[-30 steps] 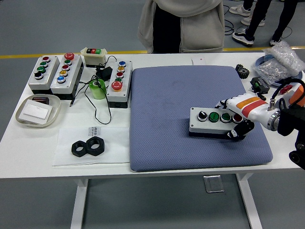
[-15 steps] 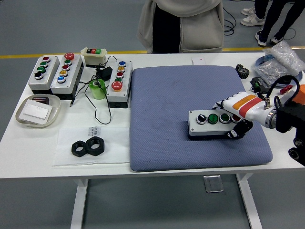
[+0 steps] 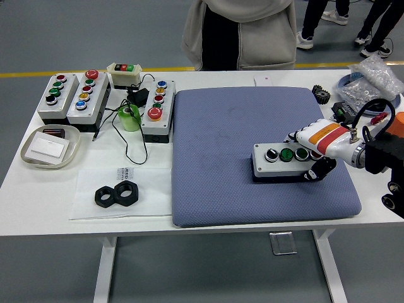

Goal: Pick up the button,place it on the desk,press the button,press the button

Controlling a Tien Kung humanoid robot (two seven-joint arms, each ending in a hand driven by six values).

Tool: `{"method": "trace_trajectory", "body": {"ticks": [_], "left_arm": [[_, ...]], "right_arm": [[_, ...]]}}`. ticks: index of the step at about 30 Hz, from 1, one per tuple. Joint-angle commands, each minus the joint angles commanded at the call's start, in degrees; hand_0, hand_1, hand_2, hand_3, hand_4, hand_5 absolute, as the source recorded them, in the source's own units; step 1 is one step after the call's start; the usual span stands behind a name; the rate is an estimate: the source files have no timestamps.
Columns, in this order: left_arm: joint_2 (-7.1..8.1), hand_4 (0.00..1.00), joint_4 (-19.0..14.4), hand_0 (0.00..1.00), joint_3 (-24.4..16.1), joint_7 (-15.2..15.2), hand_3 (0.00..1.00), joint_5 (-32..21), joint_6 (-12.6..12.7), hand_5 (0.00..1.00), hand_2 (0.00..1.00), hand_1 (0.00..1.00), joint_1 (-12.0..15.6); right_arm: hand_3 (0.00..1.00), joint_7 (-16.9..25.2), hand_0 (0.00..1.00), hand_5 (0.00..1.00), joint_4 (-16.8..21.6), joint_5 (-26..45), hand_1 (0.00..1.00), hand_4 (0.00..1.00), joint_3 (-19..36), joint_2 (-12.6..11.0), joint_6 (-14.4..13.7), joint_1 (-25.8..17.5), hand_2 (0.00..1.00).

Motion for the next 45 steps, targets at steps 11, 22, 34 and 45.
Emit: {"method": "trace_trajectory", "body": {"ticks": [11,22,34,45], "left_arm": [[-0.08,0.642,-0.02,0.704,-0.1,0.05,0.829,0.17,0.0,0.998,0.892,0.833,-0.13],[-0.15,0.643,-0.02,0.704,-1.2,0.52,0.829,1.9,0.13,0.998,0.892,0.833,0.53],[-0.16,0.641,-0.02,0.709,-2.69,1.11,0.829,4.14,0.31,0.998,0.892,0.833,1.4],[-0.1,0.641,-0.01,0.709,-2.78,1.17,0.828,4.39,0.23,0.998,0.891,0.832,1.75]], "right_arm": [[0.893,0.02,0.773,0.002,-0.45,0.55,0.736,0.893,-0.11,0.11,1.0,0.04,0.808],[0.967,-0.17,0.898,0.002,0.97,1.7,0.832,0.904,1.59,-0.26,1.54,-1.41,0.929],[0.998,-1.6,0.997,0.088,6.51,10.72,0.927,0.95,8.05,-2.2,6.87,-4.74,0.998],[0.993,-4.16,0.635,0.227,14.78,22.67,0.605,0.787,20.4,-4.99,-3.95,-9.55,0.666]]}}
